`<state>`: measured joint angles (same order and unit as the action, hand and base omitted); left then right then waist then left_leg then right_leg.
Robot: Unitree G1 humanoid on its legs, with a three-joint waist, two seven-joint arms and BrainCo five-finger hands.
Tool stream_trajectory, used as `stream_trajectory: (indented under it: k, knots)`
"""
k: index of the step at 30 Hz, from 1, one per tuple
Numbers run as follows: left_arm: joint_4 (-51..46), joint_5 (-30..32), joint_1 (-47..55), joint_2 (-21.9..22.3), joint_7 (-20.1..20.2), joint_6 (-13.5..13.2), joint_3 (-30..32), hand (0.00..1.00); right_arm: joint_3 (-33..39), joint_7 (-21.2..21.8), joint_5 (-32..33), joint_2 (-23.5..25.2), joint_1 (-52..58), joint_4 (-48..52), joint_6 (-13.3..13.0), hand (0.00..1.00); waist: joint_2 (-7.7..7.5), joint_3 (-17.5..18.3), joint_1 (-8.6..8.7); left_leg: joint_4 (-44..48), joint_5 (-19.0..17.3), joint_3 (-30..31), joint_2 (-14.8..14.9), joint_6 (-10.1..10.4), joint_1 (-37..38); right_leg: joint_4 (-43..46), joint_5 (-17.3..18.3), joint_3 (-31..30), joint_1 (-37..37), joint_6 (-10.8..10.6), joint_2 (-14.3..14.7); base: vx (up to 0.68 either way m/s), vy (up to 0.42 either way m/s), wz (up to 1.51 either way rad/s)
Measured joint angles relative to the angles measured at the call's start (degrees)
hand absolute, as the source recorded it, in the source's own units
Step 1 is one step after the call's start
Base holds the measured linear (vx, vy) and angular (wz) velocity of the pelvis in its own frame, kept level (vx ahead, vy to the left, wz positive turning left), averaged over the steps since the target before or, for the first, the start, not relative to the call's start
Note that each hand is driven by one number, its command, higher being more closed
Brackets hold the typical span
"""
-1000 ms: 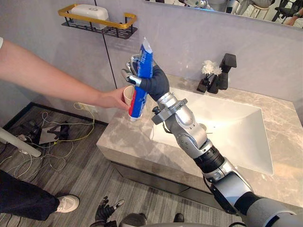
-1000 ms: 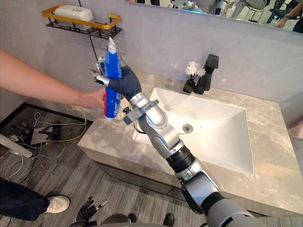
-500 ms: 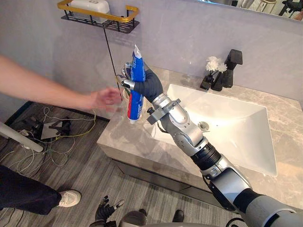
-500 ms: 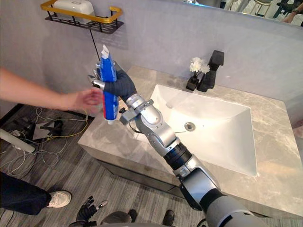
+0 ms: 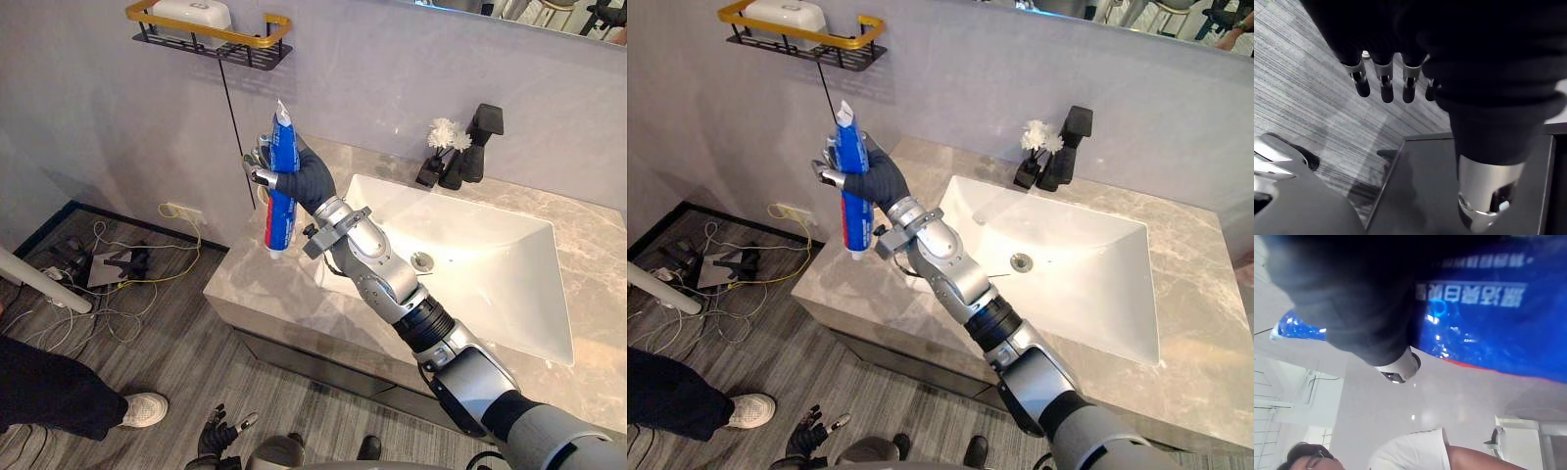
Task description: Organize washtable
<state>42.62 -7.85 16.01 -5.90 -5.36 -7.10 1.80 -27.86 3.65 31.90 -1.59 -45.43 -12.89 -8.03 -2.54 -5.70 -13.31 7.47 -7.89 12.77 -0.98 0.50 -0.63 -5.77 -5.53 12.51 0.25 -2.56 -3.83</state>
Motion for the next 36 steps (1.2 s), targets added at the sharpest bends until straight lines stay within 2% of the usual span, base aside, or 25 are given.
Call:
stream_trajectory:
  k: [7,15,21,25,36]
  knots:
    - [0.0,0.0,0.0,0.1,0.0,-0.1,0.0,0.00,1.4,-1.1,-1.2,-1.4,-2.4,0.0,0.0,1.00,0.30,-0.6,0.01,0.0,0.0,0.0,0.0,0.0,0.3,0.0,0.0,0.0,0.4,0.0,0.0,0.00,0.000,0.00]
    - [0.8,0.0,0.0,-0.1,0.0,-0.3,0.0,0.00,7.5,-3.9,-2.2,-4.4,-7.1,-0.1,-0.5,1.00,0.33,-0.7,-0.02,0.0,0.0,0.1,0.0,0.0,0.3,0.0,0.0,0.1,0.4,0.0,0.0,0.00,0.000,0.00]
    - [2.1,0.0,0.3,-0.4,0.0,-0.2,0.0,0.00,7.9,-5.1,-3.1,-6.1,-8.9,-2.9,-0.6,1.00,0.38,-0.9,-0.01,0.0,0.0,0.1,0.0,0.0,0.3,0.0,0.0,0.1,0.4,0.0,0.0,0.00,0.000,0.00]
    - [2.5,0.0,0.4,-0.6,0.1,-0.2,0.0,0.00,9.7,-6.2,-3.9,-6.2,-11.2,-3.9,-0.6,1.00,0.38,-2.0,-0.13,0.1,0.0,0.1,0.0,0.0,0.3,0.0,0.0,0.1,0.4,0.0,0.0,0.00,0.000,0.00]
    - [4.2,0.0,0.5,-1.0,0.3,0.0,-0.2,0.00,10.0,-7.3,-4.4,-6.1,-14.1,-11.0,-0.4,1.00,0.41,-2.0,-0.29,0.3,0.0,0.6,0.0,0.0,-0.4,0.0,0.0,0.6,0.0,0.0,0.0,0.00,0.000,0.01]
